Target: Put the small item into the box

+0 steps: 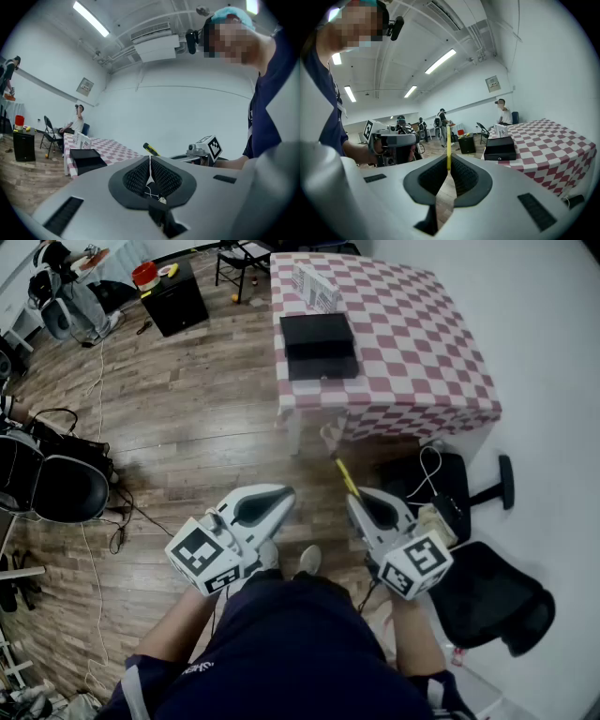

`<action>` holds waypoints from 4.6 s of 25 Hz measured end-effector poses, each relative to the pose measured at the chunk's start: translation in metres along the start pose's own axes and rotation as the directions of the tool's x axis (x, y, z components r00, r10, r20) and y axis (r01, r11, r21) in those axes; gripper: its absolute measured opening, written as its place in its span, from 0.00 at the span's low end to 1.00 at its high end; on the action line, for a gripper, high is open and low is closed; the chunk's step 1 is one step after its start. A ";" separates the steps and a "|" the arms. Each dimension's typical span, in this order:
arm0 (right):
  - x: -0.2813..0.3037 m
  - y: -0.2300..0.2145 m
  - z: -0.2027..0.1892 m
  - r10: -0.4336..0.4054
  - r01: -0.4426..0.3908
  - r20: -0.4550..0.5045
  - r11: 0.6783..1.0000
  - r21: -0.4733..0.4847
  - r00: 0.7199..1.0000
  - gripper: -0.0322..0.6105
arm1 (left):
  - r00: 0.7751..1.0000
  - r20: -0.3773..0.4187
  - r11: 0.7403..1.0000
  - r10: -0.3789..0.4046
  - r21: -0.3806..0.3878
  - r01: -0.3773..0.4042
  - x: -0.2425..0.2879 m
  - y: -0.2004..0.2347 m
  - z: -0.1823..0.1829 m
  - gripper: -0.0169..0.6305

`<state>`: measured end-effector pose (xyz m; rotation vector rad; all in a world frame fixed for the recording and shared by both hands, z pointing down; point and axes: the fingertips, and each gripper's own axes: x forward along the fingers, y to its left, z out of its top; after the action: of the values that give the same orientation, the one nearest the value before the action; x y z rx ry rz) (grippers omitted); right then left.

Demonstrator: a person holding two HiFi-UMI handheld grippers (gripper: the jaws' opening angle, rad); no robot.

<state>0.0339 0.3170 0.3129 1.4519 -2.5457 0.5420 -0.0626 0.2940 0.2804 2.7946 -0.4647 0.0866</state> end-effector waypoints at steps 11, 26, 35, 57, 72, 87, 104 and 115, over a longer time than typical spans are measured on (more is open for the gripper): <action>-0.015 -0.022 -0.011 0.017 -0.017 -0.007 1.000 0.014 1.000 0.10 | 1.000 -0.016 1.000 0.013 -0.011 -0.013 0.026 -0.013 -0.012 0.09; -0.033 -0.067 -0.023 0.045 -0.044 -0.020 0.999 0.028 0.999 0.10 | 0.998 -0.007 0.998 0.063 -0.030 -0.063 0.061 -0.022 -0.026 0.09; 0.000 -0.092 -0.012 0.069 -0.068 -0.032 0.997 0.032 0.997 0.10 | 0.996 0.004 0.995 0.088 -0.042 -0.088 0.077 0.016 -0.020 0.09; 0.218 -0.185 0.051 0.002 0.008 -0.105 0.995 0.096 0.994 0.10 | 0.999 -0.042 0.997 0.025 -0.073 -0.028 0.126 0.268 0.031 0.09; 0.296 -0.236 0.084 -0.087 0.100 -0.138 0.991 0.087 0.987 0.10 | 0.995 -0.081 0.995 -0.051 -0.091 0.044 0.154 0.361 0.047 0.09; 0.338 -0.329 0.036 0.005 -0.008 -0.311 1.000 -0.009 0.951 0.10 | 0.989 -0.131 0.983 0.066 -0.159 -0.087 0.197 0.383 0.015 0.09; 0.386 -0.364 -0.057 0.121 -0.214 -0.612 0.974 -0.080 0.781 0.10 | 0.969 -0.156 0.941 0.190 -0.253 -0.225 0.206 0.405 -0.018 0.09; 0.407 -0.378 -0.101 0.054 -0.227 -0.753 0.965 -0.129 0.656 0.10 | 0.968 -0.155 0.925 0.198 -0.296 -0.237 0.205 0.425 -0.032 0.09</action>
<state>0.1443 -0.1435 0.6205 0.7151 -1.9554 0.6840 -0.0074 -0.1418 0.4552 2.4034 -0.6928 0.2135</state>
